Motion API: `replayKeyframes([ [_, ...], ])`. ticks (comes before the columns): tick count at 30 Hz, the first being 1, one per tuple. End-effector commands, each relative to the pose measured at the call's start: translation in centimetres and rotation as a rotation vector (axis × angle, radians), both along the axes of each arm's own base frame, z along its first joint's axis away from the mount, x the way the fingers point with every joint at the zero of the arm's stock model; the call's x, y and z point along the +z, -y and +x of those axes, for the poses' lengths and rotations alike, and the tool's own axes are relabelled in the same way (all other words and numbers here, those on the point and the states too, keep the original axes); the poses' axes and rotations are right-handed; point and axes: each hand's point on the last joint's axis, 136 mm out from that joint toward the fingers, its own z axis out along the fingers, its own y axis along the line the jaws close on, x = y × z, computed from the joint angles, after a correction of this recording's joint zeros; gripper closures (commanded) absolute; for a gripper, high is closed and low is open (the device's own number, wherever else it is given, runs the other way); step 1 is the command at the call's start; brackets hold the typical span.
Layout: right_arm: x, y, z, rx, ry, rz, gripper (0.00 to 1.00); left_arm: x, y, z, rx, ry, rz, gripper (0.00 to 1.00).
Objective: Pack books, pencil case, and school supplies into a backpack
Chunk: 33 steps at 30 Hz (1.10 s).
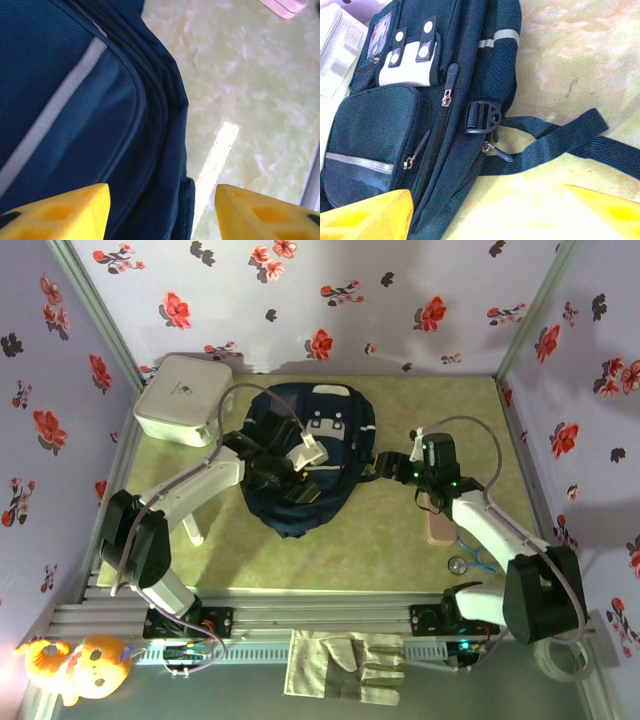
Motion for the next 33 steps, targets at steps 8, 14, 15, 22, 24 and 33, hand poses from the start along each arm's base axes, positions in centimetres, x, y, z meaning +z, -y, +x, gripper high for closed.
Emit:
replayKeyframes([
  [8,0.2,1.6,-0.5,-0.094,0.039,0.000,0.13,-3.0,3.6,3.7,0.031,0.173,0.223,0.39],
  [14,-0.4,1.7,-0.8,-0.103,0.029,0.006,0.12,-4.9,4.7,5.6,0.056,0.209,0.315,0.47],
  [15,-0.5,1.7,-0.9,-0.103,0.027,0.006,0.12,-5.2,4.5,6.3,0.075,0.230,0.333,0.49],
  [22,-0.7,1.7,-1.0,-0.104,0.018,0.006,0.12,-5.7,4.0,7.6,0.111,0.270,0.378,0.65],
  [24,-0.8,1.9,-1.0,-0.110,0.016,0.003,0.12,-5.5,4.0,7.5,0.109,0.276,0.371,0.69],
  [33,-0.9,1.9,-0.9,-0.122,0.010,0.015,0.12,-2.4,3.6,7.2,0.144,0.318,0.307,1.00],
])
